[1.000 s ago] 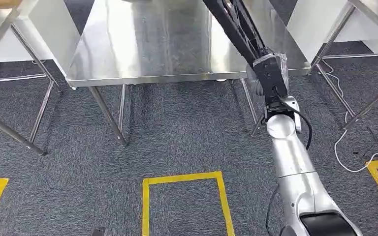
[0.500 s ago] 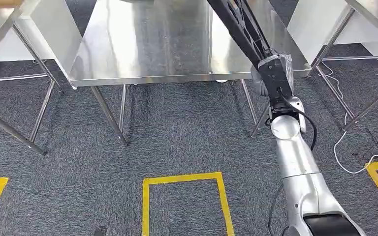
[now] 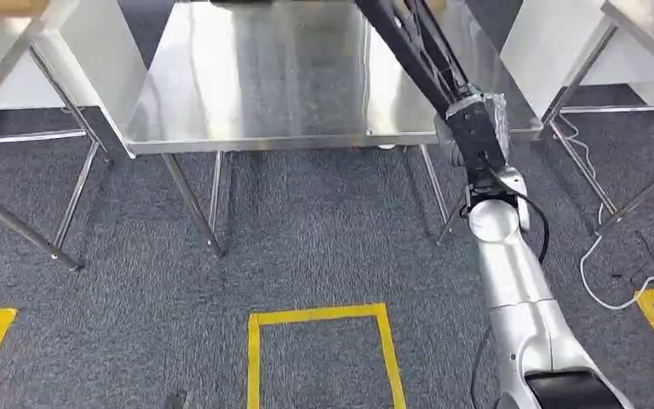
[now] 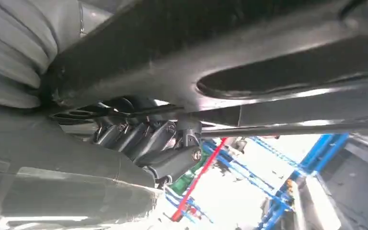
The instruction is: Take the parts from the cabinet and place them on the table.
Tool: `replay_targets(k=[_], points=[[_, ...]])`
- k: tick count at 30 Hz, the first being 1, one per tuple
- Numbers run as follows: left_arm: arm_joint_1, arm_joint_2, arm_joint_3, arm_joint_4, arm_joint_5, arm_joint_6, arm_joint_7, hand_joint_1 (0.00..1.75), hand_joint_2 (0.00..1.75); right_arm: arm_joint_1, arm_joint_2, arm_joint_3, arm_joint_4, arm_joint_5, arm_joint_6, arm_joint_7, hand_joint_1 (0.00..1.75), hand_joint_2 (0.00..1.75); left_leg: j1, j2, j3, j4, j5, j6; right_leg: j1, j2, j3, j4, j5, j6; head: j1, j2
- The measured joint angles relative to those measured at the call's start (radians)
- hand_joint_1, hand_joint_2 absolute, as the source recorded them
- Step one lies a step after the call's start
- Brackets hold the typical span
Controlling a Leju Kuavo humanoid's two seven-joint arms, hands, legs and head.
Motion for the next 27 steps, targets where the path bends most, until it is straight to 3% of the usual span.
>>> replay_targets(k=[1,2,3,4,7,8,9,10,12,13,14,17,18,19,20,21,23,24,25,27], points=[[0.0,0.0,0.0,0.0,0.0,-0.003,0.0,0.0,1.75,0.001,-0.002,-0.001,0.001,0.0,0.0,-0.001,1.75,1.75,0.0,-0.002,0.001,0.0,-0.001,0.0,0.0,0.004,-0.052,0.089,-0.031,0.001,0.0,0.0],[0.0,0.0,0.0,0.0,0.0,-0.003,0.0,0.0,1.75,0.002,-0.003,-0.001,0.003,0.0,0.0,-0.001,1.75,1.75,0.0,-0.005,0.002,0.001,-0.002,-0.001,0.001,0.007,-0.085,0.14,-0.045,-0.001,0.002,0.0],[0.002,-0.002,0.0,0.0,0.0,-0.003,0.001,0.0,1.75,0.004,-0.004,-0.001,0.004,0.0,0.0,-0.001,1.75,1.75,0.0,-0.009,0.004,0.001,-0.005,-0.004,-0.001,0.007,-0.105,0.158,-0.042,0.006,0.001,0.0],[0.003,-0.002,0.0,0.0,0.0,-0.003,0.001,0.0,1.75,0.005,-0.004,-0.001,0.004,0.0,0.0,-0.002,1.75,1.75,0.002,-0.012,0.008,0.002,-0.009,-0.01,-0.004,0.007,-0.098,0.119,-0.015,0.019,0.002,0.0],[0.002,-0.001,0.0,0.0,0.0,-0.003,0.001,0.0,1.75,0.005,-0.004,-0.001,0.004,0.002,0.0,-0.002,1.75,1.75,0.011,-0.021,0.017,0.019,-0.031,-0.038,-0.024,0.007,-0.007,-0.124,0.11,0.052,0.005,0.0],[0.001,0.001,0.0,0.0,0.0,-0.003,0.001,0.0,1.75,0.005,-0.004,-0.002,0.006,0.003,0.0,-0.003,1.75,1.75,0.01,-0.023,0.016,0.028,-0.037,-0.048,-0.007,0.007,-0.014,-0.125,0.07,0.029,0.008,0.0],[0.001,0.001,0.0,0.0,0.0,-0.004,0.001,0.0,1.75,0.004,-0.005,-0.002,0.007,0.003,0.0,-0.003,1.75,1.75,0.007,-0.023,0.011,0.027,-0.042,-0.054,-0.003,0.005,-0.004,-0.118,0.066,0.003,0.01,0.0],[0.002,0.002,0.0,0.0,0.0,-0.004,0.001,0.0,1.75,0.01,-0.004,-0.002,0.007,0.004,0.0,-0.003,1.75,1.75,0.007,-0.023,0.012,0.029,-0.046,-0.059,-0.009,0.007,-0.002,-0.117,0.088,-0.007,0.003,0.0],[0.002,0.003,0.0,0.0,0.0,-0.005,0.002,0.0,1.75,0.009,-0.005,-0.004,0.008,0.005,-0.001,-0.003,1.75,1.75,0.016,-0.023,0.018,0.032,-0.061,-0.07,-0.014,0.009,0.01,-0.115,0.079,-0.023,0.002,0.0],[0.001,0.004,0.0,0.0,0.0,-0.005,0.002,0.0,1.75,0.005,-0.005,-0.004,0.008,0.007,-0.001,-0.003,1.75,1.75,0.016,-0.012,0.009,0.051,-0.061,-0.072,-0.011,0.012,0.016,-0.117,0.074,-0.03,-0.001,0.0],[-0.003,0.005,0.0,0.0,-0.001,-0.005,0.002,0.0,1.75,0.0,-0.003,-0.004,0.008,0.008,-0.001,-0.004,1.75,1.75,0.016,-0.001,-0.019,0.101,-0.064,-0.076,-0.009,0.013,0.025,-0.116,0.069,-0.038,-0.002,0.0],[-0.004,0.005,0.0,0.0,-0.001,-0.005,0.002,0.0,1.75,-0.002,-0.003,-0.005,0.009,0.008,-0.001,-0.005,1.75,1.75,0.016,0.01,-0.162,0.301,-0.113,-0.082,0.001,0.013,0.053,-0.117,0.041,-0.049,-0.002,0.0],[-0.002,0.005,0.0,0.0,-0.001,-0.006,0.002,0.0,1.75,0.001,-0.003,-0.005,0.011,0.008,-0.001,-0.005,1.75,1.75,0.015,0.01,-0.198,0.326,-0.127,-0.079,0.006,0.013,0.067,-0.117,0.029,-0.051,-0.001,0.0],[-0.001,0.005,0.0,0.0,-0.001,-0.006,0.002,0.0,1.75,0.002,-0.003,-0.005,0.011,0.008,-0.001,-0.005,1.75,1.75,0.012,0.01,-0.21,0.305,-0.12,-0.072,0.009,0.013,0.082,-0.118,0.017,-0.053,-0.002,0.0],[0.0,0.005,0.0,0.0,-0.001,-0.006,0.002,0.0,1.75,0.001,-0.003,-0.005,0.011,0.009,-0.001,-0.005,1.75,1.75,0.005,0.009,-0.201,0.248,-0.093,-0.057,0.013,0.013,0.099,-0.119,0.004,-0.053,-0.001,0.0],[0.0,0.005,0.0,0.0,-0.001,-0.006,0.002,0.0,1.75,0.001,-0.003,-0.005,0.011,0.009,-0.001,-0.005,1.75,1.75,-0.005,0.009,-0.181,0.173,-0.048,-0.037,0.018,0.013,0.117,-0.122,-0.007,-0.054,-0.002,0.0],[0.002,0.013,0.0,0.0,-0.001,-0.006,0.002,0.0,1.75,0.003,-0.004,-0.005,0.015,0.009,-0.001,-0.005,1.75,1.75,-0.037,0.003,-0.142,0.018,0.123,0.012,0.02,0.013,0.144,-0.133,-0.028,-0.052,0.002,0.0],[0.003,0.013,0.0,0.0,-0.001,-0.006,0.003,0.0,1.75,0.004,-0.002,-0.005,0.018,0.009,-0.001,-0.005,1.75,1.75,-0.036,-0.009,-0.136,0.027,0.105,0.014,0.021,0.022,0.163,-0.152,-0.034,-0.045,0.005,0.0],[0.002,0.012,0.0,0.0,-0.002,-0.006,0.003,0.0,1.75,0.003,-0.001,-0.005,0.018,0.009,-0.001,-0.005,1.75,1.75,-0.042,-0.007,-0.11,0.005,0.094,0.016,0.024,0.017,0.169,-0.174,-0.039,-0.042,0.001,0.0],[-0.001,0.009,0.0,0.0,-0.002,-0.006,0.003,0.0,1.75,-0.004,-0.001,-0.006,0.015,0.009,-0.001,-0.005,1.75,1.75,-0.042,0.0,-0.073,-0.025,0.077,0.023,0.029,0.018,0.199,-0.165,-0.009,-0.018,0.0,0.0]])
